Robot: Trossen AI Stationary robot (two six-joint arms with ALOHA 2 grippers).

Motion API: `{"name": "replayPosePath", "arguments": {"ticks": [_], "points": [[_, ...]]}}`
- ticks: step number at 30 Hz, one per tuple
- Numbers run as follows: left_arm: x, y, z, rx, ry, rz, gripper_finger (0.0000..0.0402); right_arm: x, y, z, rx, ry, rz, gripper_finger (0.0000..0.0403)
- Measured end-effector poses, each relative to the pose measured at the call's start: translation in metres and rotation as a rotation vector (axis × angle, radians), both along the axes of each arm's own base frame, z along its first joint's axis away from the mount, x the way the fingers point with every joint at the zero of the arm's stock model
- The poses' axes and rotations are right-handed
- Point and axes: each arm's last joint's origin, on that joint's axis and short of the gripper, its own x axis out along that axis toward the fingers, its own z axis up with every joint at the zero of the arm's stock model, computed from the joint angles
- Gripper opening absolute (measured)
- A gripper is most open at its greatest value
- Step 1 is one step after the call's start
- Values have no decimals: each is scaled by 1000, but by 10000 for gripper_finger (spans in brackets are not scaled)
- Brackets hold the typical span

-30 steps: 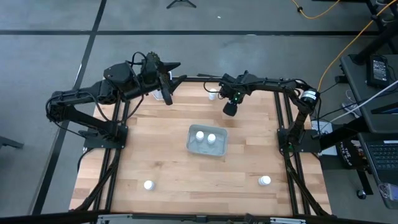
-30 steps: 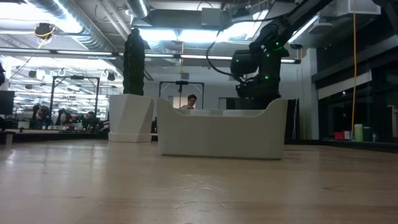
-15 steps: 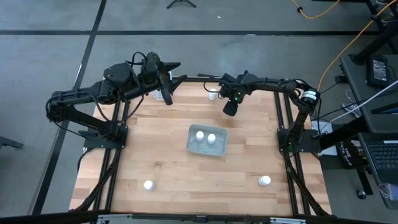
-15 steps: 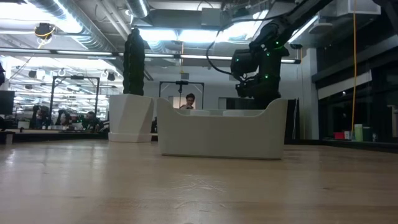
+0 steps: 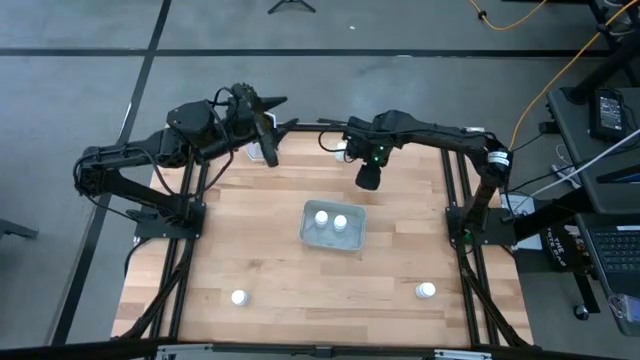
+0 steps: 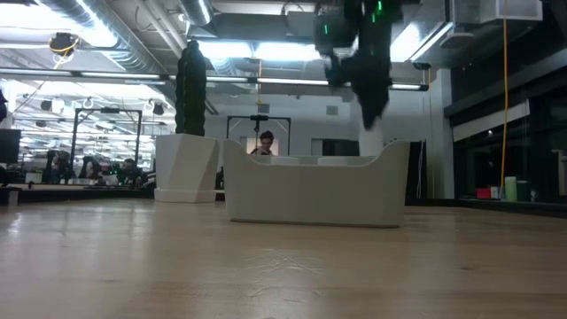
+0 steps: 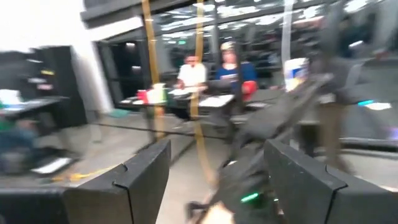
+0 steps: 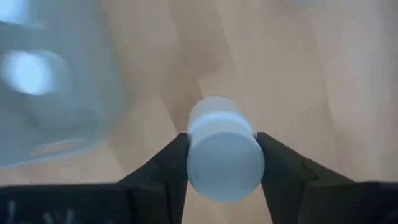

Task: Pick and place pill bottles into a basket
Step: Put the white pill bottle into the gray bin

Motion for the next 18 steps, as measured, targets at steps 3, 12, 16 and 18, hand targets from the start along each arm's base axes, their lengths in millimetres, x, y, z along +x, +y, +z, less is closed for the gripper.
{"name": "replayPosePath", "arguments": {"ticks": [3, 12, 16, 18], "points": [[-11, 3, 5, 53, 19, 127, 253, 7, 18, 33, -18, -65, 17, 153], [-59, 7, 19, 46, -20, 237, 253, 17, 90, 99, -36, -226, 184, 153], [-70, 4, 18, 7, -27, 180, 253, 17, 127, 103, -6, -228, 220, 153], [-72, 4, 17, -12, -20, 157, 253, 16, 145, 101, 10, -223, 226, 153]]}}
